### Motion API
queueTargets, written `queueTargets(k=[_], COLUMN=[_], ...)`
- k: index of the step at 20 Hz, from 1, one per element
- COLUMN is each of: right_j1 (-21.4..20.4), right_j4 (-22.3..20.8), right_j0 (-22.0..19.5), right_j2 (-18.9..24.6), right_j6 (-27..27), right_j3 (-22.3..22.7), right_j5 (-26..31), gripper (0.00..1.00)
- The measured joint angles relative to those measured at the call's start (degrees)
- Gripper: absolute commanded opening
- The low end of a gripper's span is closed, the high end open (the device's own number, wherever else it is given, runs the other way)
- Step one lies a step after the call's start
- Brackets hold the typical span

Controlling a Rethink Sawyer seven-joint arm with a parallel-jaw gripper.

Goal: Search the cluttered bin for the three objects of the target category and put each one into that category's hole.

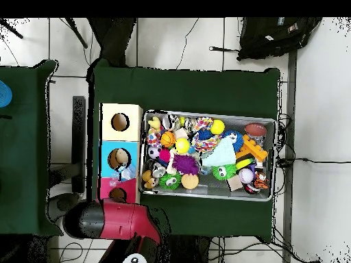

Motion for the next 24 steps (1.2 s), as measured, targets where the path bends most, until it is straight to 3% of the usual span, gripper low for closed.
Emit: queueTargets(k=[11, 24], right_j1=[0.0, 0.5], right_j4=[0.0, 0.0], right_j0=[0.0, -0.1], right_j2=[-0.1, -0.2], right_j6=[0.0, 0.0], right_j3=[-0.6, -6.3], right_j5=[0.1, 0.1], gripper=[0.00, 0.00])
